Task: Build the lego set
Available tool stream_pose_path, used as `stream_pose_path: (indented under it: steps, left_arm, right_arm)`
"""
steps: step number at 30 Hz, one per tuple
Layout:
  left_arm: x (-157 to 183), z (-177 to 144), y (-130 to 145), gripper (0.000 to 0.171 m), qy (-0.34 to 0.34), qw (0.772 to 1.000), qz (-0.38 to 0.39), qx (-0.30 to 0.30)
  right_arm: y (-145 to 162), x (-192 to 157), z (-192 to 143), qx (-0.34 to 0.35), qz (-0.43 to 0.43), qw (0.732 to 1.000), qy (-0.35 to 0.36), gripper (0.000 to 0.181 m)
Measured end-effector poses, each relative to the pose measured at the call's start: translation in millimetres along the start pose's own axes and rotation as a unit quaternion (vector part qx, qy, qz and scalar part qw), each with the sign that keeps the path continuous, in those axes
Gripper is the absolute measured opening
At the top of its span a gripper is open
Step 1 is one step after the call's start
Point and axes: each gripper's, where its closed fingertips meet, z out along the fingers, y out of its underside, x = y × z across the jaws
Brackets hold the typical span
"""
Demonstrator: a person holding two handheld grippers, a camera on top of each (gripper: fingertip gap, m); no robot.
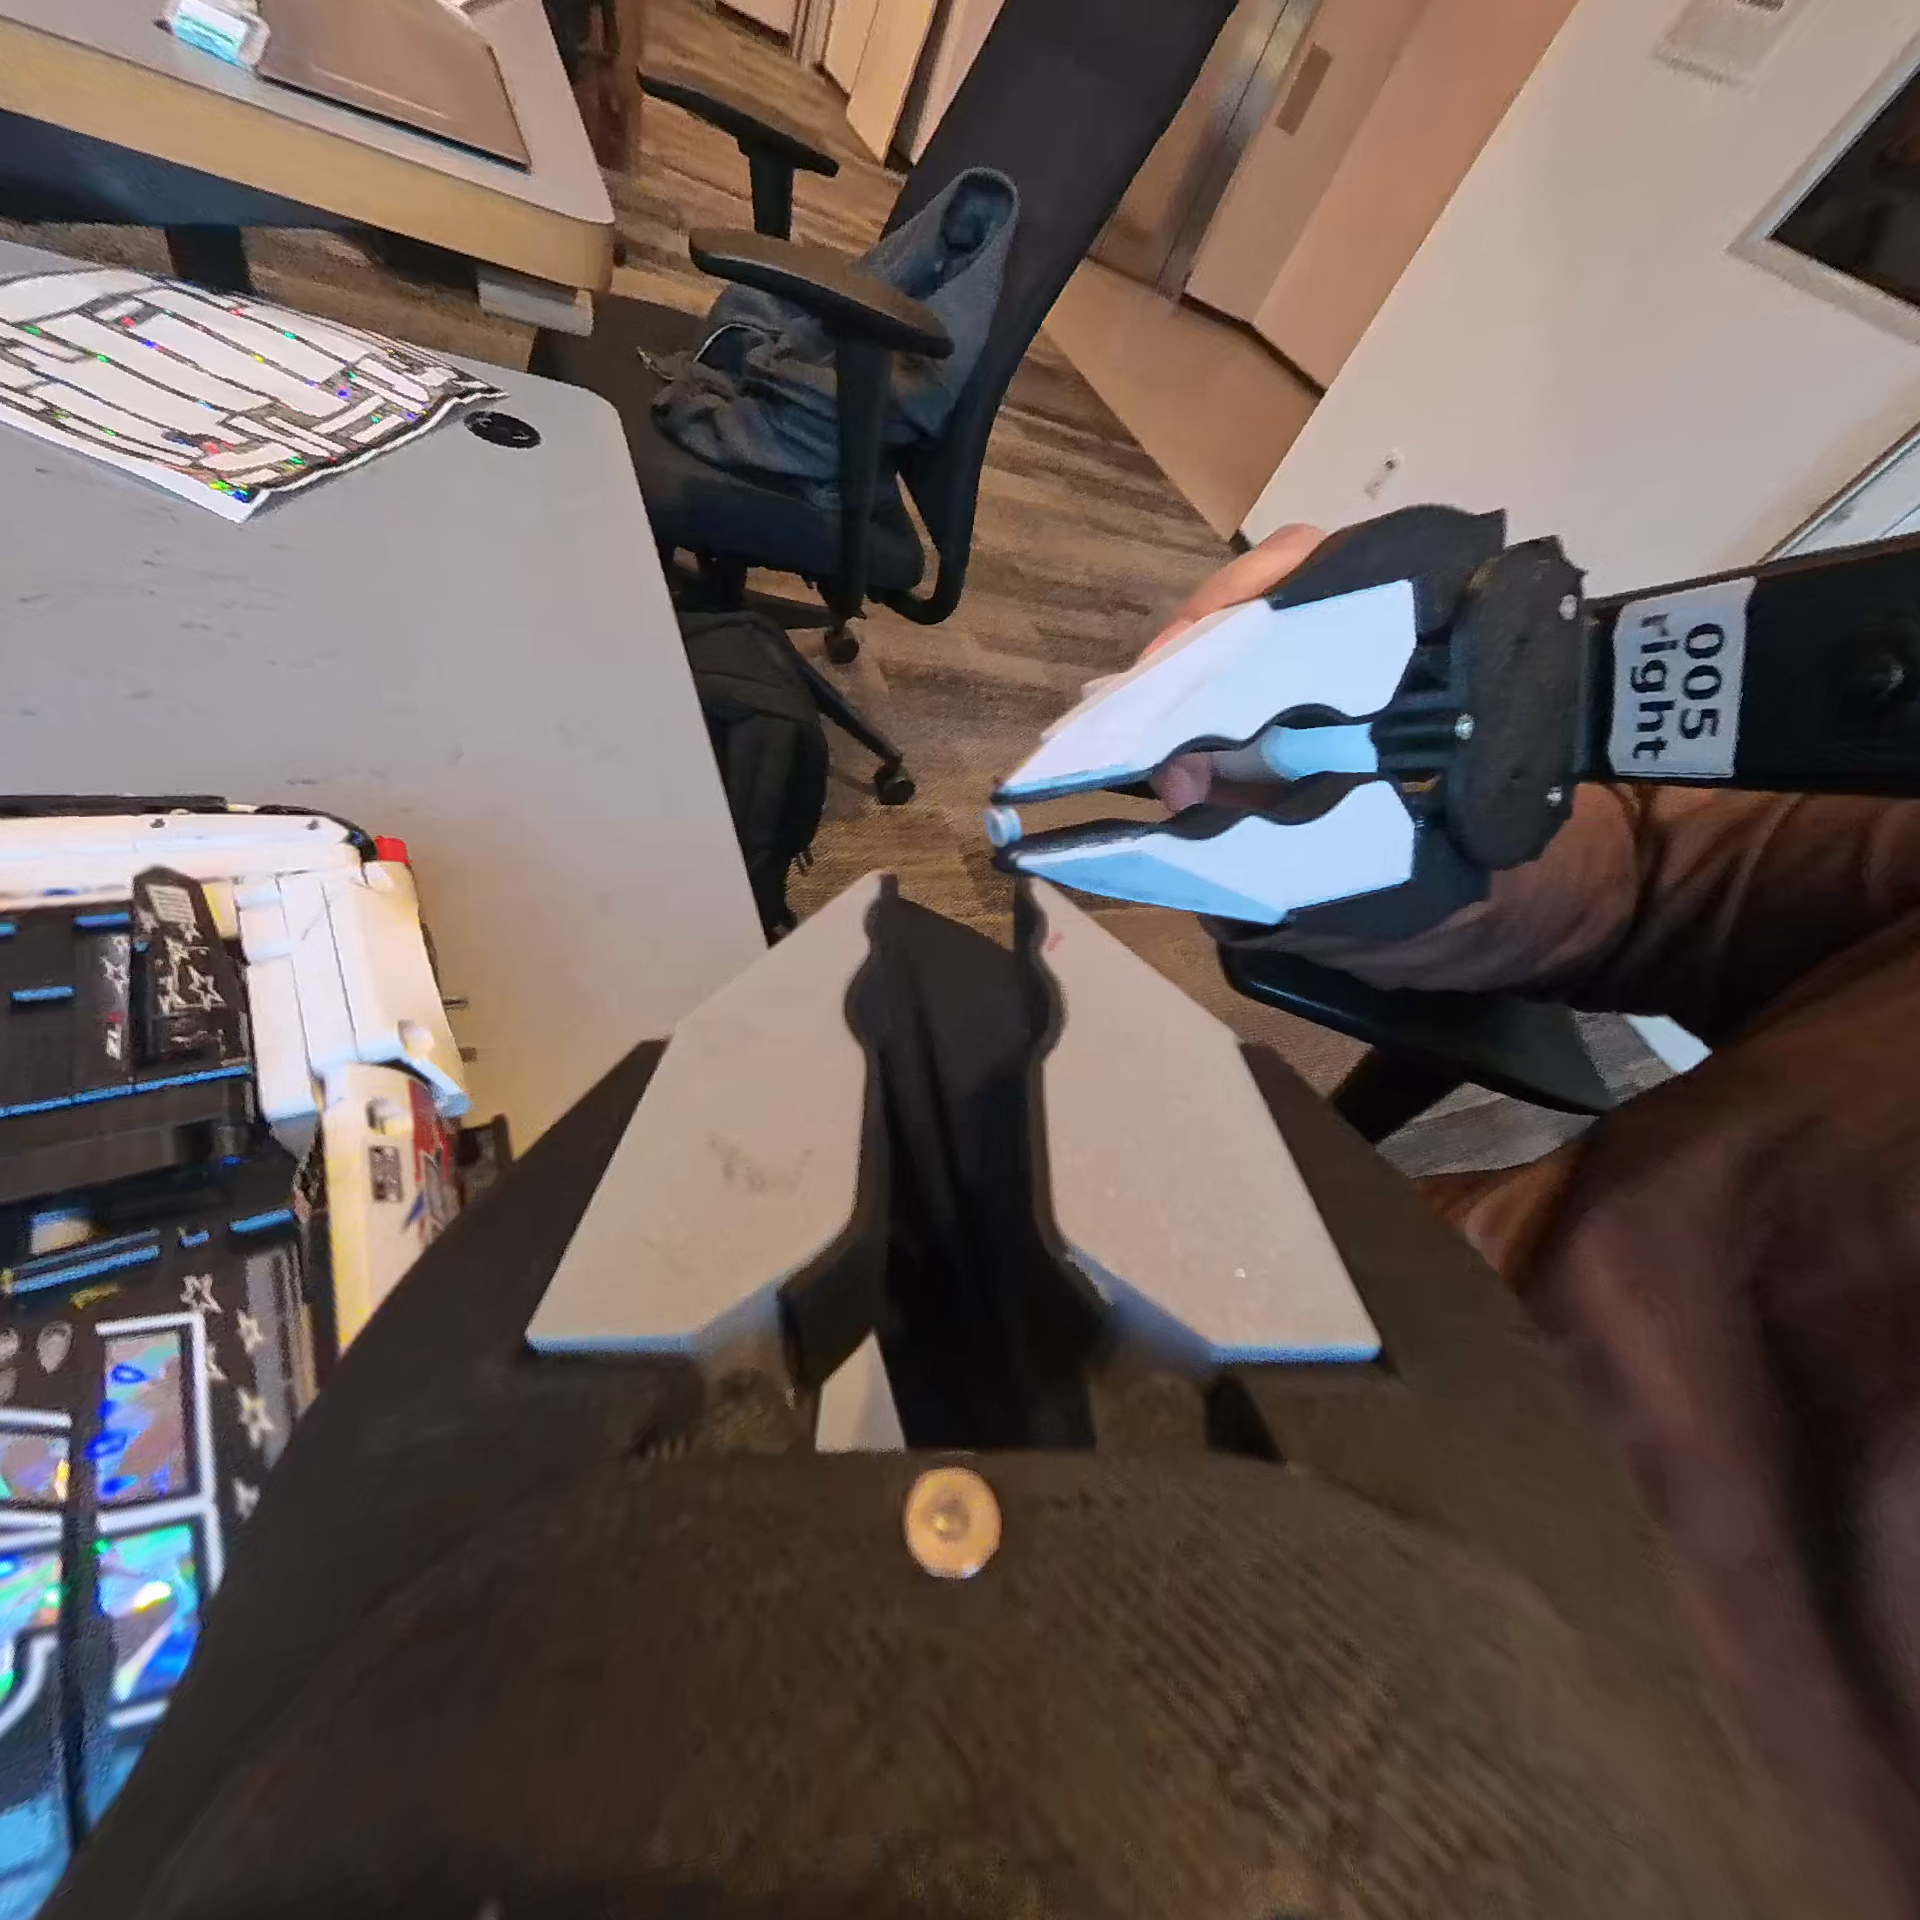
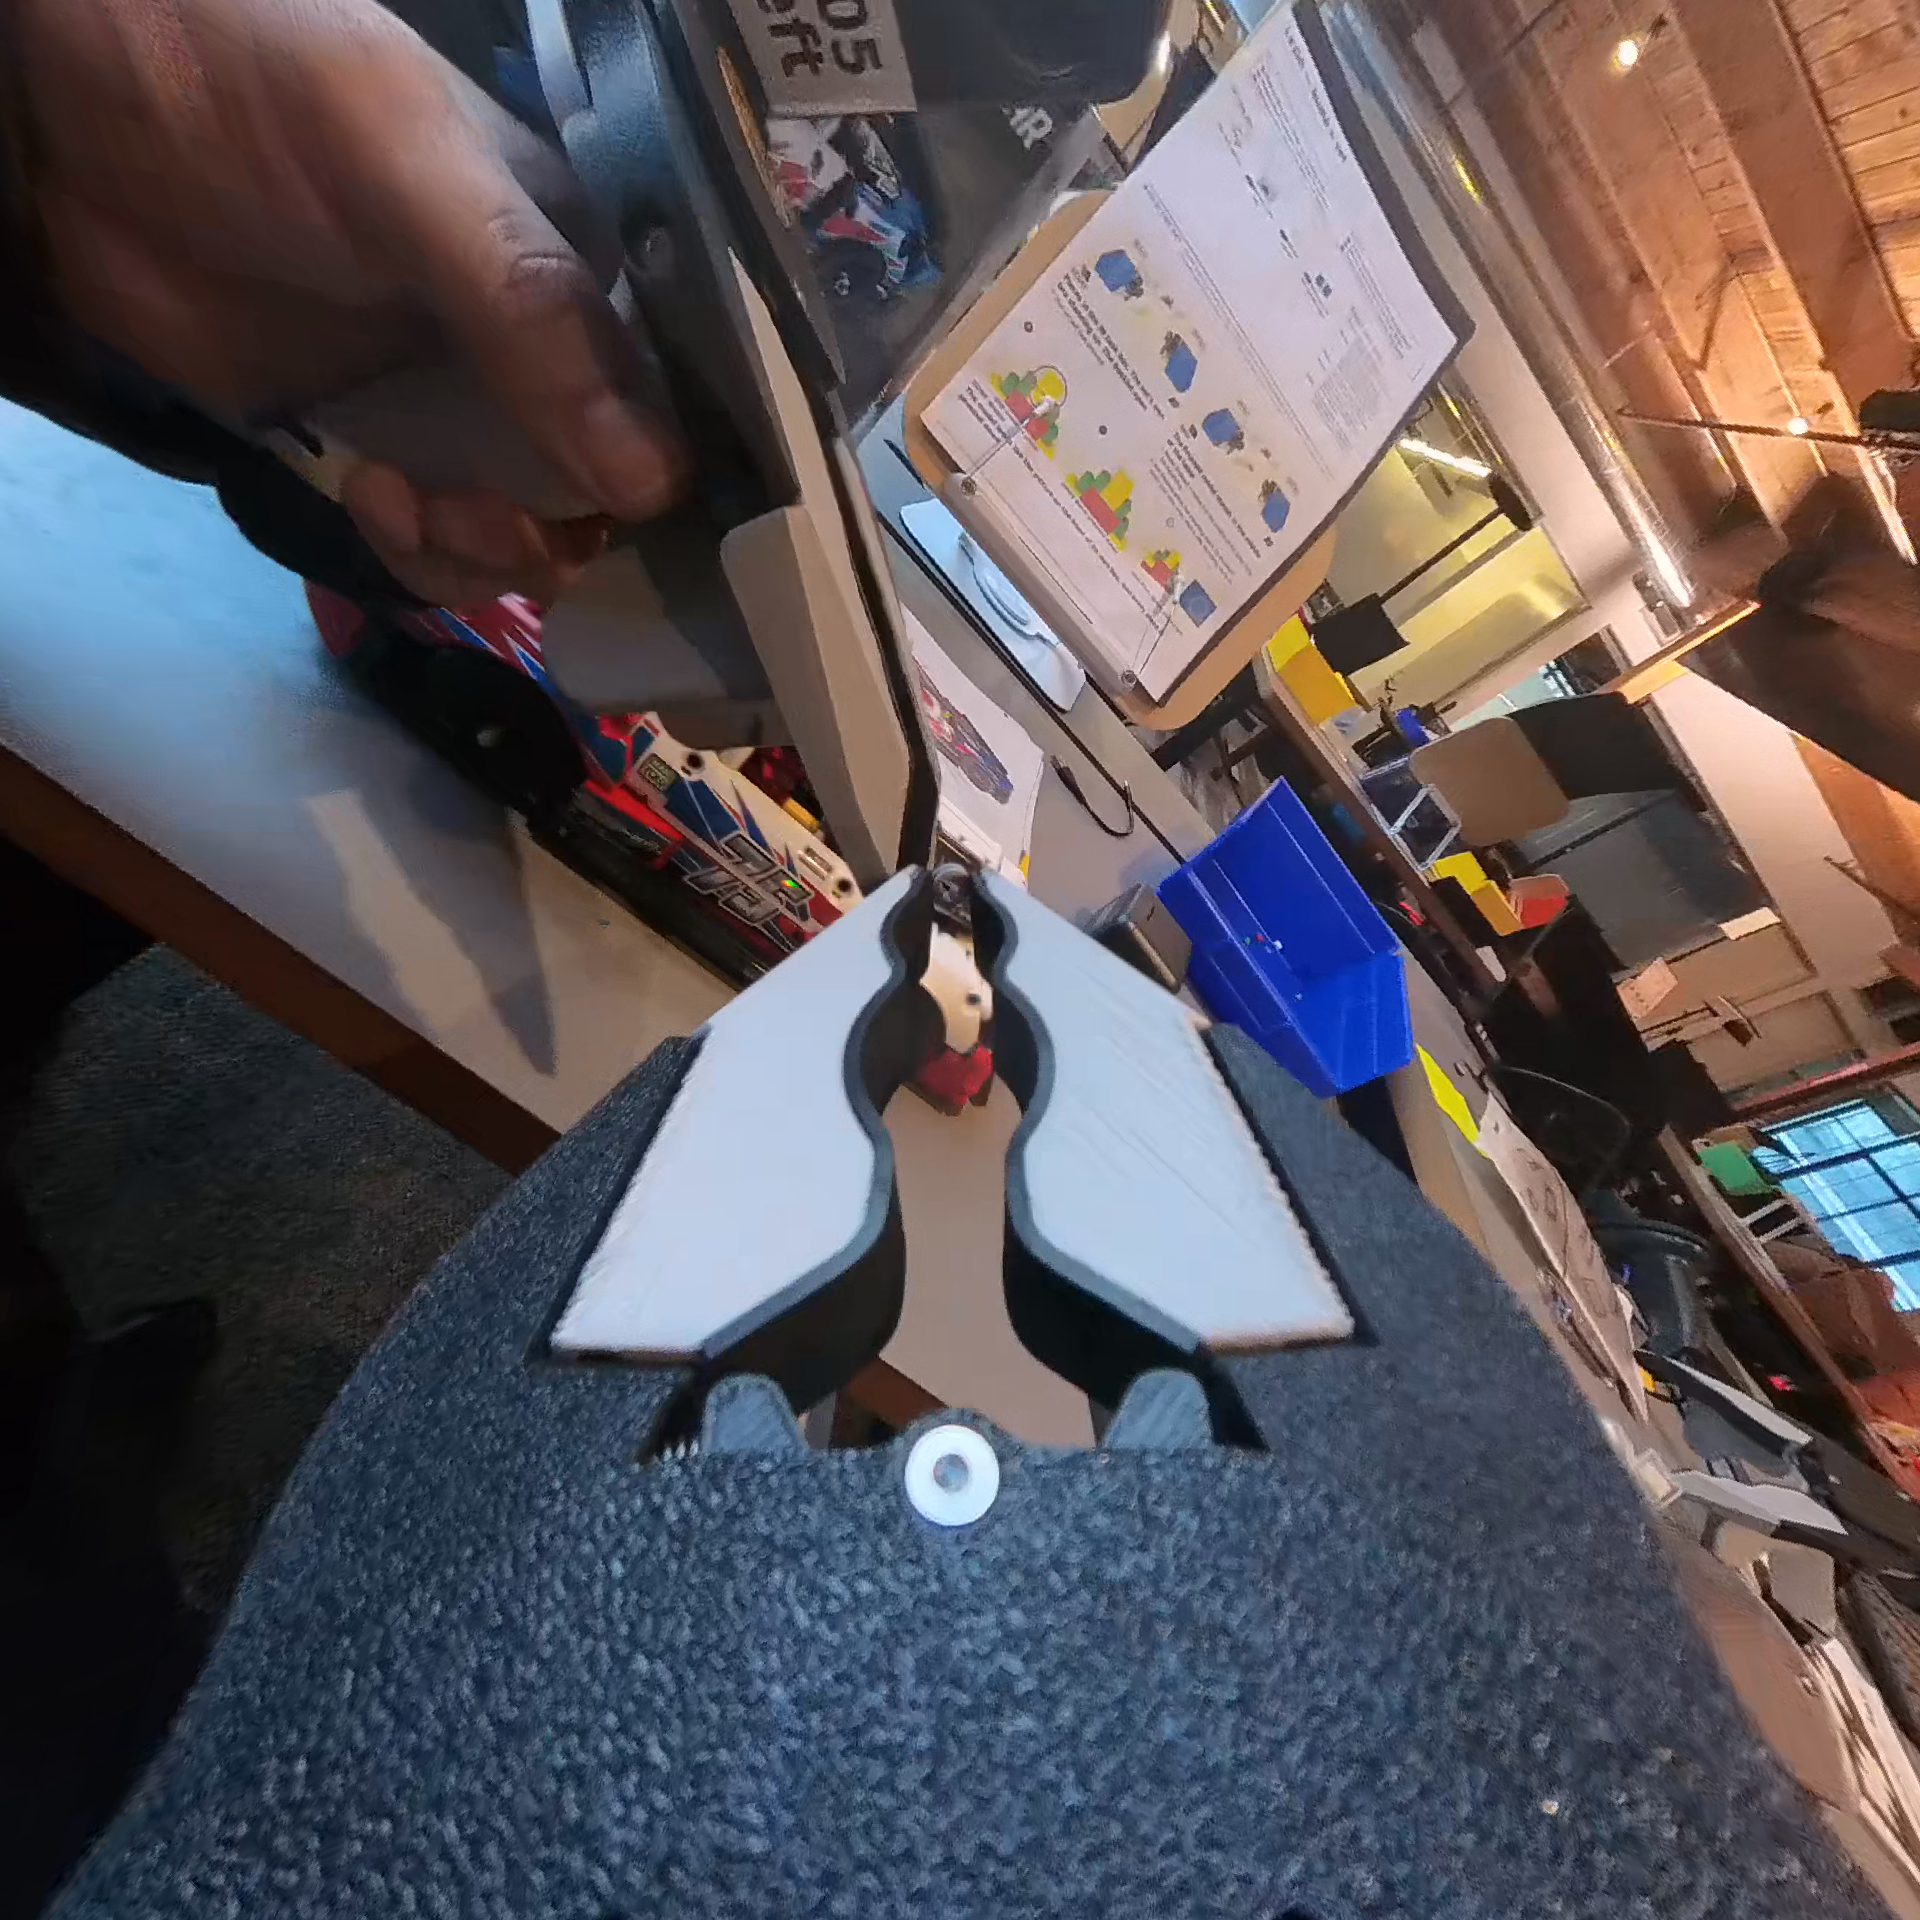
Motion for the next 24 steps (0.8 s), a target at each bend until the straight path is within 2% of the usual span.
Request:
stream_pose_path:
  steps: [3,5,7,10,12,13,15,17,20,24]
  left_arm:
    - [2,-12,0,0.022,-0.003,1.0,-0.007,0.013]
    - [-16,-24,-1,0.021,-0.062,0.998,0.022,0.011]
    - [-40,-34,-5,0.023,-0.12,0.991,0.053,-0.007]
    - [-74,-36,-21,0.032,-0.165,0.982,0.082,-0.048]
    - [-99,-37,-28,0.045,-0.19,0.975,0.082,-0.079]
    - [-106,-36,-26,0.058,-0.186,0.975,0.068,-0.103]
    - [-118,-33,-14,0.08,-0.167,0.973,0.033,-0.154]
    - [-137,-33,-3,0.102,-0.179,0.965,0.009,-0.19]
    - [-160,-29,8,0.11,-0.202,0.951,0.032,-0.232]
    - [-176,-17,14,0.131,-0.219,0.933,0.034,-0.282]
  right_arm:
    - [-1,-3,-1,-0.006,-0.023,1.0,0.007,0.002]
    - [8,0,7,-0.006,-0.016,1.0,0.019,0.002]
    - [37,15,25,-0.028,0.004,0.998,0.05,0.002]
    - [72,30,44,-0.03,0.136,0.987,0.084,0.002]
    - [72,17,49,-0.007,0.216,0.974,0.071,0.002]
    - [72,9,49,-0.004,0.23,0.971,0.071,0.002]
    - [78,-8,52,-0.029,0.248,0.966,0.064,0.002]
    - [89,-14,55,-0.049,0.271,0.959,0.071,0.002]
    - [100,-18,57,-0.053,0.293,0.952,0.074,0.002]
    - [114,-20,53,-0.05,0.295,0.951,0.075,0.002]
